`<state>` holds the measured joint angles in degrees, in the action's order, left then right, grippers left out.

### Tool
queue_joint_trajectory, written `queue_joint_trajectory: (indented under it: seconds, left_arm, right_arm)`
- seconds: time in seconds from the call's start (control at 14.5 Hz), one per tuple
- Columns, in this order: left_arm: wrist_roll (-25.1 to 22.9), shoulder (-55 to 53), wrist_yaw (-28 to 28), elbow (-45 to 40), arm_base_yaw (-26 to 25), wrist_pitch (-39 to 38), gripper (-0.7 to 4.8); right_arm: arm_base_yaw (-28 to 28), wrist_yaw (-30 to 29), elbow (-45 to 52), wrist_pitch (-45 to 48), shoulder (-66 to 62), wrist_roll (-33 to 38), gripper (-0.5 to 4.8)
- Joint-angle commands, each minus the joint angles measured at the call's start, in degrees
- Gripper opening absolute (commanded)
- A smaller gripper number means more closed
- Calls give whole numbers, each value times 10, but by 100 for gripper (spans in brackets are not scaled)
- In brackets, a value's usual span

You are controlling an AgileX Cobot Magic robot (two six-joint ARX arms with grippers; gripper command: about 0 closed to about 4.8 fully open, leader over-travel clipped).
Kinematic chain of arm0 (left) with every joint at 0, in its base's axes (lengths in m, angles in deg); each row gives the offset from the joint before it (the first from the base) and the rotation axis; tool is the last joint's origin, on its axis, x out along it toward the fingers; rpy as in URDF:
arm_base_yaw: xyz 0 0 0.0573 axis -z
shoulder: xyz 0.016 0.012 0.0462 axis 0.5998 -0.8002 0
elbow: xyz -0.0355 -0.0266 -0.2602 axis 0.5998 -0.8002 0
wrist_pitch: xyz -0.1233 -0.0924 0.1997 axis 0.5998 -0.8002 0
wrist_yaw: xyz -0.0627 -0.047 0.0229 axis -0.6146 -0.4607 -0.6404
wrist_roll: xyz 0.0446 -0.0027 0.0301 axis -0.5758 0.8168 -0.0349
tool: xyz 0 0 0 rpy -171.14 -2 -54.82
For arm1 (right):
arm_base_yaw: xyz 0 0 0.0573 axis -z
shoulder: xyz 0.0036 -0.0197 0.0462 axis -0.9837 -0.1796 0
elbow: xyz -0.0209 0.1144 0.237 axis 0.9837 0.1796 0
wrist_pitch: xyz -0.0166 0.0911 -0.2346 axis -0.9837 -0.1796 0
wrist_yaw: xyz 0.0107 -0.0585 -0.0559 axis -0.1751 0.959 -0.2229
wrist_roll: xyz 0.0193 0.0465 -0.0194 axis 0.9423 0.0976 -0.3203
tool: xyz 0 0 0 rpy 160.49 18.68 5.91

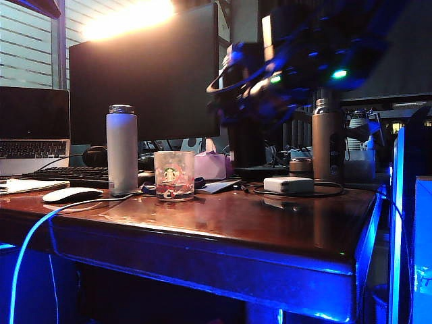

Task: Pick up the black thermos, pour a little water from inside into the glass cup, then place the black thermos back on the table.

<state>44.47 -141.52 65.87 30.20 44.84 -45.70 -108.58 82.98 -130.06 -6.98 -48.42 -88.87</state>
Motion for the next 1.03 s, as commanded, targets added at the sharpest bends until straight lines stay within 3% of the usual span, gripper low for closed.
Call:
queue_joint_trajectory:
  seconds: [0.07,0.14,0.41,1.03]
  left_arm:
    - [-5,1,4,3,-1,5,-5]
    - [-15,1,25,3,-1,8,-5]
    - [-17,1,24,3,-1,12,-5]
    - [-15,1,23,3,-1,12,-5]
  right_arm:
    - [-20,43,-42,14,-25,-30,241]
    - [-26,62,-61,-4,-40,-30,241]
    - [-27,78,-102,-25,-68,-38,241]
    - [-27,102,-155,-59,-107,-141,241]
